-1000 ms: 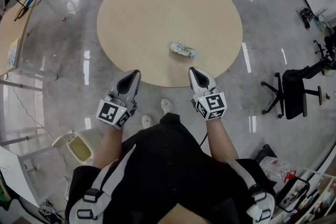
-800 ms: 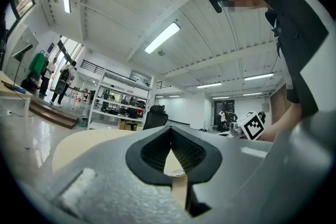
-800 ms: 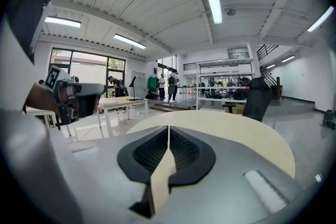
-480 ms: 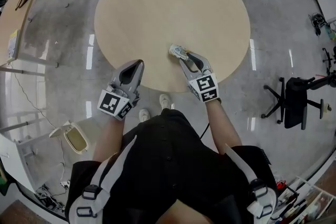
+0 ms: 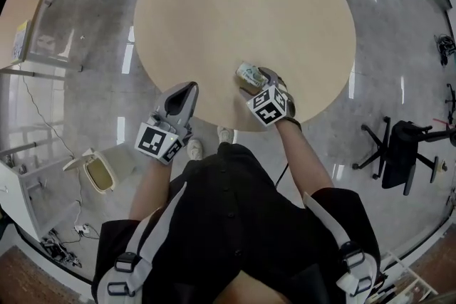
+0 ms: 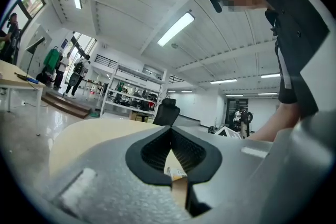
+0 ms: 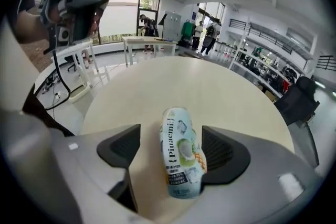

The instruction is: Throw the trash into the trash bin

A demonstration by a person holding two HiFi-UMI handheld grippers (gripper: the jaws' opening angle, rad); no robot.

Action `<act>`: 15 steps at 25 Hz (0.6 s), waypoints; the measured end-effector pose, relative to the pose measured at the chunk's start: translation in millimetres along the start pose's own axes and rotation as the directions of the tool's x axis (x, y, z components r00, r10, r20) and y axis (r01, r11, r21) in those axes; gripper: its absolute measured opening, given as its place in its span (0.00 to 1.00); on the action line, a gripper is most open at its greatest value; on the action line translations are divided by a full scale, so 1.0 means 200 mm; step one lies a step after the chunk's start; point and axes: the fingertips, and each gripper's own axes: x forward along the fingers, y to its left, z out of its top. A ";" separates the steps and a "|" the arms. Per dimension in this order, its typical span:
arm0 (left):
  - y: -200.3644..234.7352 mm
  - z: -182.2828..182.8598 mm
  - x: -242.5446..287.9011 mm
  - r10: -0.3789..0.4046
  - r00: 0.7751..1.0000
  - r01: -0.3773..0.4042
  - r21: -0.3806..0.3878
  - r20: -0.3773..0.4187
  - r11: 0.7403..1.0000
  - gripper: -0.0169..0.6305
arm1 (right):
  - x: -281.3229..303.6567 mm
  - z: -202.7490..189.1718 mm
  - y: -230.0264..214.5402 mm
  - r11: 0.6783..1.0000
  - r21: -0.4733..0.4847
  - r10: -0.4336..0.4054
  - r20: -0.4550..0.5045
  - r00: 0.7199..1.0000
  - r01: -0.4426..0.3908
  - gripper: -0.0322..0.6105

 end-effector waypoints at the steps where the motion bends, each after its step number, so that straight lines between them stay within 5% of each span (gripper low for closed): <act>1: 0.02 -0.01 0.00 0.010 1.000 -0.010 -0.007 -0.002 1.000 0.03 | 0.04 -0.02 0.00 1.000 -0.016 0.010 -0.032 0.999 -0.010 0.60; 8: 0.10 -0.06 -0.04 0.085 0.996 -0.085 -0.040 -0.007 0.996 0.03 | 0.20 -0.12 -0.01 0.990 -0.130 0.033 -0.207 0.978 -0.061 0.54; 15: 0.16 -0.05 -0.07 0.120 0.993 -0.120 -0.045 -0.009 0.992 0.03 | 0.20 -0.07 -0.08 0.974 -0.228 -0.038 -0.197 0.980 -0.008 0.22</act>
